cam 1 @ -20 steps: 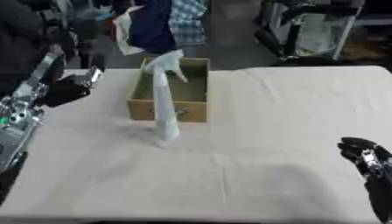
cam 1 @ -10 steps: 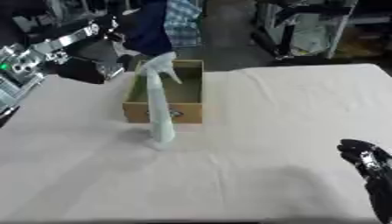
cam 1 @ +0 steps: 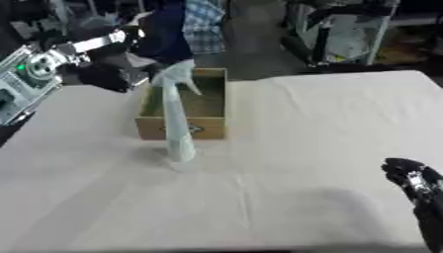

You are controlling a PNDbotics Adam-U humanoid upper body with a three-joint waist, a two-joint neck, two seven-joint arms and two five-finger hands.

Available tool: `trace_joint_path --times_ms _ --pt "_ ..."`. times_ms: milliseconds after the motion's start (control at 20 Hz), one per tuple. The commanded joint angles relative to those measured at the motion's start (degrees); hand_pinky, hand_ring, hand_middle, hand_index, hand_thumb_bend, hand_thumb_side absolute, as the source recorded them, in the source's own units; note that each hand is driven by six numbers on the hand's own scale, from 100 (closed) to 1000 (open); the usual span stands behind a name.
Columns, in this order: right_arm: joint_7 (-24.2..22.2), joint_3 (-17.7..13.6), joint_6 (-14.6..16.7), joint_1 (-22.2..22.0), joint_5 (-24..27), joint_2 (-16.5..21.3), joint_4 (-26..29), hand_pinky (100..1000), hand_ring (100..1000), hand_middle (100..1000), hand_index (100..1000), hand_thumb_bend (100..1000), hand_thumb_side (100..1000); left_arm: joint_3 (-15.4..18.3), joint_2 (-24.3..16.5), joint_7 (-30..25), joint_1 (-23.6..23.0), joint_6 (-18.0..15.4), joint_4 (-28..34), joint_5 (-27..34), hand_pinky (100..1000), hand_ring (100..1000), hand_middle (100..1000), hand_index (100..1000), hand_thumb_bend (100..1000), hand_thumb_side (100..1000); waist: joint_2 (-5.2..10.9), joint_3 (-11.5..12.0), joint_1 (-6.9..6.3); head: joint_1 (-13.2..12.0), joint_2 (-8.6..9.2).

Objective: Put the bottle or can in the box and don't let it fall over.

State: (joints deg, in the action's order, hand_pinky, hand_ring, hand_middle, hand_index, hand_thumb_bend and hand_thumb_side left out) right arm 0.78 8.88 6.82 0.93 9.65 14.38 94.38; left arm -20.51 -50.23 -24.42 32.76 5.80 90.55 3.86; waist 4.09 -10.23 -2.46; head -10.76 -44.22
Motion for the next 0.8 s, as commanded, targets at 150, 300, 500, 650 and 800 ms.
trace_joint_path --times_ms 150,300,500,650,800 --pt "-0.1 0.0 0.1 0.4 -0.2 1.0 0.6 879 806 734 719 100 633 -0.8 0.0 -1.6 2.0 1.9 -0.9 -0.4 936 957 991 945 100 282 0.62 0.0 0.06 0.1 0.1" --pt "-0.1 0.0 0.1 0.4 -0.1 1.0 0.6 879 806 734 719 100 633 -1.5 0.5 -2.6 2.2 2.2 -1.7 -0.4 937 958 995 946 100 280 0.63 -0.1 0.06 0.1 0.1" --pt "-0.2 0.0 0.1 0.4 -0.1 1.0 0.6 879 806 734 719 100 634 -2.0 1.1 -4.2 2.4 2.4 -2.6 0.4 939 960 1000 945 100 280 0.61 -0.1 0.08 0.2 0.1" --pt "-0.1 0.0 0.1 0.4 -0.1 1.0 0.6 879 806 734 719 100 635 -2.1 1.6 -4.8 2.5 2.6 -3.1 0.8 940 961 1000 945 100 280 0.58 -0.2 0.09 0.2 0.1" --pt "-0.2 0.1 0.1 0.4 -0.1 0.9 0.6 879 806 734 719 100 635 -2.3 2.1 -5.0 2.7 2.9 -3.5 0.9 941 961 1000 944 100 284 0.54 -0.2 0.1 0.2 0.1"
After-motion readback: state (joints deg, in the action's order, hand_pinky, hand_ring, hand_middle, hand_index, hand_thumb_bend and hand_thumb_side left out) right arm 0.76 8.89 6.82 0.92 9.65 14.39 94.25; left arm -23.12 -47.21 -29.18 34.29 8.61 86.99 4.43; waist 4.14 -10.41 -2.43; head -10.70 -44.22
